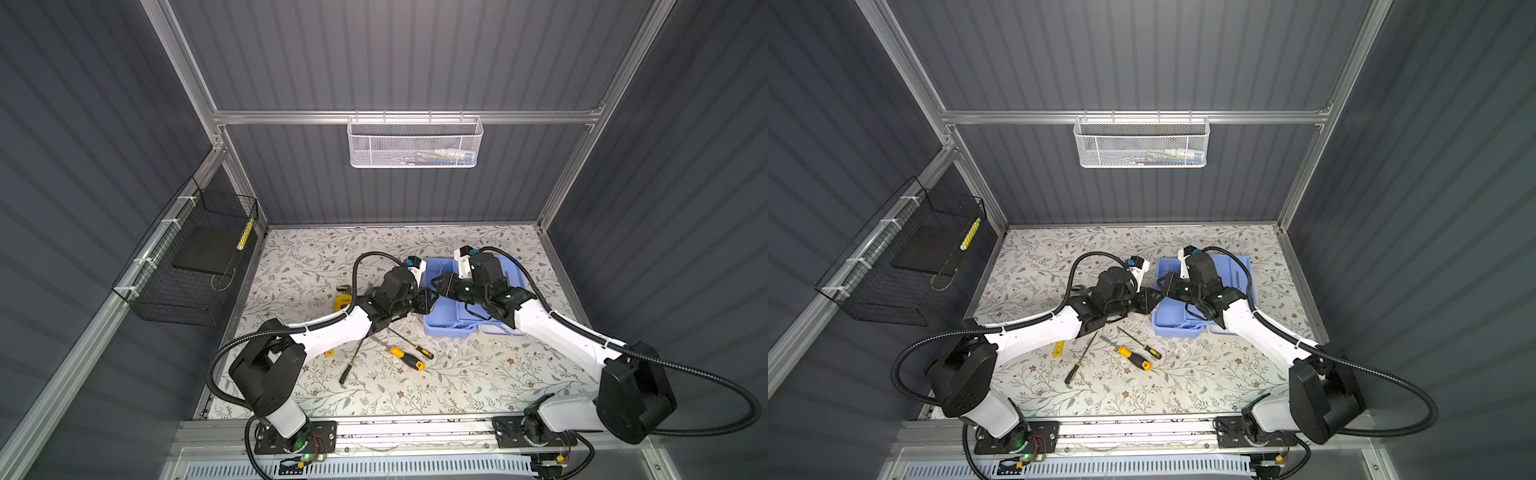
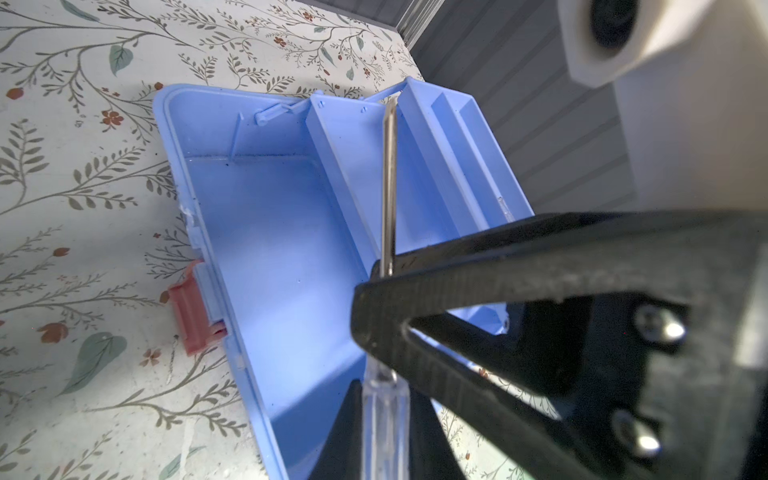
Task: Pack the tool kit
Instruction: 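Pass the clear screwdriver from the left gripper into the right gripper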
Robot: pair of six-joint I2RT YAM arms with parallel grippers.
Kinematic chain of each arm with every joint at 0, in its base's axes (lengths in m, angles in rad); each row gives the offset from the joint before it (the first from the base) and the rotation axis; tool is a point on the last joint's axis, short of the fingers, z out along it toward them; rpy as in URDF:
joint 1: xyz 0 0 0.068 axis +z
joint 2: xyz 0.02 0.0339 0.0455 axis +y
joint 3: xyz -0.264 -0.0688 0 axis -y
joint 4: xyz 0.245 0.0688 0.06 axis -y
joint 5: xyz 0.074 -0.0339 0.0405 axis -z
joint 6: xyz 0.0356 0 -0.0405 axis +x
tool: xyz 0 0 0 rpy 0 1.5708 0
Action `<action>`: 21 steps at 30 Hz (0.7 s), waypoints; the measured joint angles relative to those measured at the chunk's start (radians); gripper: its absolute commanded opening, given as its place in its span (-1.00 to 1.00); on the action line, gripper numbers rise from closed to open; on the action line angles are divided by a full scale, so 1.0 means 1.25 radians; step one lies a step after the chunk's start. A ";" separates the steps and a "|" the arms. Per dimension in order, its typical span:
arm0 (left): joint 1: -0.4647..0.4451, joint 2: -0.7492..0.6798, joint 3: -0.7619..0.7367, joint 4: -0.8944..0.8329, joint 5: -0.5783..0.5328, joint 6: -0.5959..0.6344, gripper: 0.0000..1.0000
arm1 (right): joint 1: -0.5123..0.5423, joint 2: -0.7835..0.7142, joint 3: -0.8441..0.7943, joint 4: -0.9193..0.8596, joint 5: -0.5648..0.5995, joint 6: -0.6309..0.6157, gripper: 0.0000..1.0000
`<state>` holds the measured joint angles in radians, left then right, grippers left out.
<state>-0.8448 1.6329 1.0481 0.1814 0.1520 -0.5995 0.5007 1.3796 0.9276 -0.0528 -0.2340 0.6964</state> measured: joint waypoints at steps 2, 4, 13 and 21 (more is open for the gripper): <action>-0.005 0.001 0.000 0.000 0.003 -0.001 -0.96 | 0.000 0.001 0.000 0.000 0.003 0.002 -0.49; -0.010 0.005 0.001 0.001 0.005 -0.003 -0.96 | 0.000 0.001 0.000 0.000 0.009 0.002 -0.58; -0.013 0.022 0.014 0.005 0.005 -0.009 -0.75 | -0.004 -0.003 0.000 -0.011 0.040 0.009 -0.97; -0.016 0.024 0.026 -0.015 0.003 -0.010 0.40 | -0.005 -0.023 0.000 -0.038 0.046 -0.014 -1.00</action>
<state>-0.8654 1.6630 1.0805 0.1627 0.1558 -0.6125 0.4946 1.3514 0.9276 -0.0998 -0.1761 0.6792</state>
